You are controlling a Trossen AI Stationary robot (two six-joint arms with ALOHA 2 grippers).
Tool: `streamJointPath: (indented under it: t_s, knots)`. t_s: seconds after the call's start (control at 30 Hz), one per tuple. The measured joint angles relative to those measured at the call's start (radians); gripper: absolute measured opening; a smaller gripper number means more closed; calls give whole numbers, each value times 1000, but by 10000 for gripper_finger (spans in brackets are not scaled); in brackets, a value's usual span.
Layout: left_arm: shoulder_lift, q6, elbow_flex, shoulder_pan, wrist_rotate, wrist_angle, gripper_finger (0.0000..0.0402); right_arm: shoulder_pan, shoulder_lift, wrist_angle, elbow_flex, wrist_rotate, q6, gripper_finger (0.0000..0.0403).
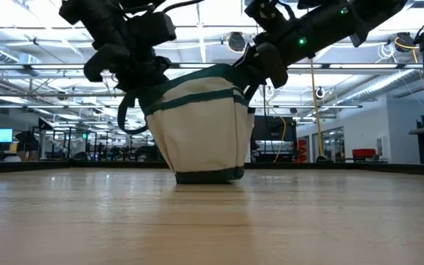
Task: Pick & Place Garden tools in Gardening bag
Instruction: Put the red gloves into the gardening bag
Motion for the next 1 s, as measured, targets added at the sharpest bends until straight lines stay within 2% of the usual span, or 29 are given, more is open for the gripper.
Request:
streamJointPath:
  t_s: [0.23,0.4,0.57,0.83,1.0]
  knots:
    - [0,37,0,-69,-116,-7,153,0,0,0,0,0,0,121]
    - [0,39,34,-144,-307,-66,176,0,0,10,0,1,0,121]
    - [0,31,97,-206,-438,-116,174,0,0,35,0,5,39,121]
    - [-2,34,141,-244,-479,-121,141,0,-1,38,0,6,155,121]
    - [-7,84,153,-258,-644,-52,103,-3,-1,38,0,6,149,121]
